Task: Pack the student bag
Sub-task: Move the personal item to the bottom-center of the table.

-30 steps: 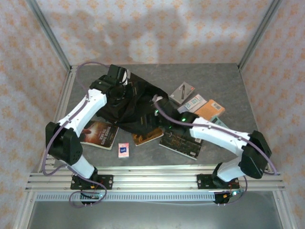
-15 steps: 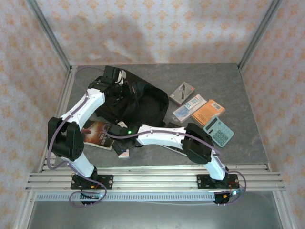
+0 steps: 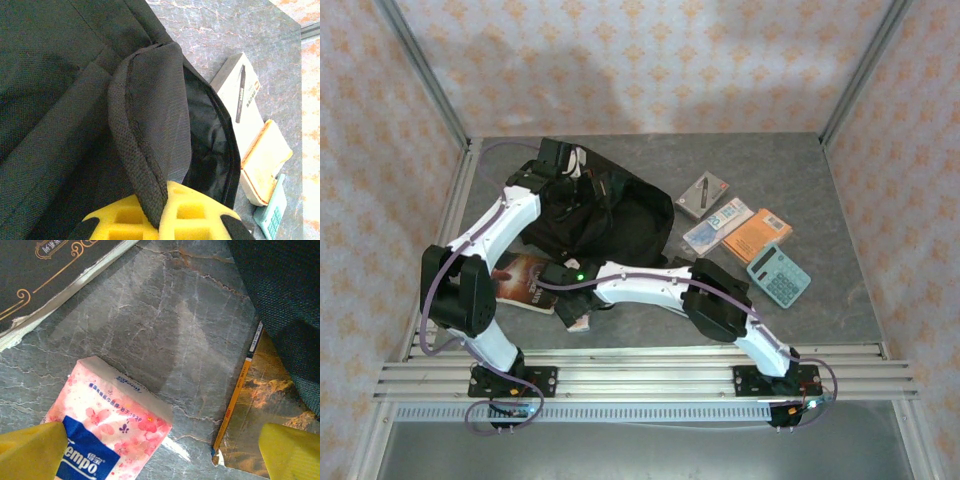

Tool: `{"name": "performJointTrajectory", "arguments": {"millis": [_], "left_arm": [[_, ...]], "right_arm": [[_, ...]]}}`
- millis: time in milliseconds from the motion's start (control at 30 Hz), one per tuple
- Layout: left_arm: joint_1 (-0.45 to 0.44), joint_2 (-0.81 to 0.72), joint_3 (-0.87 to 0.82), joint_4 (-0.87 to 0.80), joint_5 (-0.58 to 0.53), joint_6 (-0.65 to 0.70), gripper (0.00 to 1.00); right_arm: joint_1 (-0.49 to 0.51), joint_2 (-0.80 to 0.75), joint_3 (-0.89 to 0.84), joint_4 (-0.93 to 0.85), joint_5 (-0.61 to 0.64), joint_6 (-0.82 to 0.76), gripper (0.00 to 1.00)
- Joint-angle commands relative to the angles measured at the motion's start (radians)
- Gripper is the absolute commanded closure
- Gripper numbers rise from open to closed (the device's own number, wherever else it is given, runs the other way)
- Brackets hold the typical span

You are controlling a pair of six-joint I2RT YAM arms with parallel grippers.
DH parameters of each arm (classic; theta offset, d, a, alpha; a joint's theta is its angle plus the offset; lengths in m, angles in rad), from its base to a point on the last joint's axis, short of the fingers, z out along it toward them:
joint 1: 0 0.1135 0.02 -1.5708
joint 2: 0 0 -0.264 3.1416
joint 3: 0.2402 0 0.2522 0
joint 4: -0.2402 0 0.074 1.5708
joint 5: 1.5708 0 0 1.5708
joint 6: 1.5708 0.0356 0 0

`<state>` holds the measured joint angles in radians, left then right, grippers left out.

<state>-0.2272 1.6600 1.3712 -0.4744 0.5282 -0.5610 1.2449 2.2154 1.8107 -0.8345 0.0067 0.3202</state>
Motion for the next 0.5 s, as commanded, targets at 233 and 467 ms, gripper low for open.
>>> {"name": "performJointTrajectory", "arguments": {"millis": [233, 467], "left_arm": [[0.006, 0.017, -0.006, 0.017, 0.013, -0.006, 1.0], [0.01, 0.019, -0.002, 0.017, 0.016, -0.008, 1.0]], "right_arm": [[0.007, -0.016, -0.085, -0.006, 0.024, -0.027, 0.23], [0.007, -0.124, -0.175, -0.003, 0.07, -0.061, 0.3]]}}
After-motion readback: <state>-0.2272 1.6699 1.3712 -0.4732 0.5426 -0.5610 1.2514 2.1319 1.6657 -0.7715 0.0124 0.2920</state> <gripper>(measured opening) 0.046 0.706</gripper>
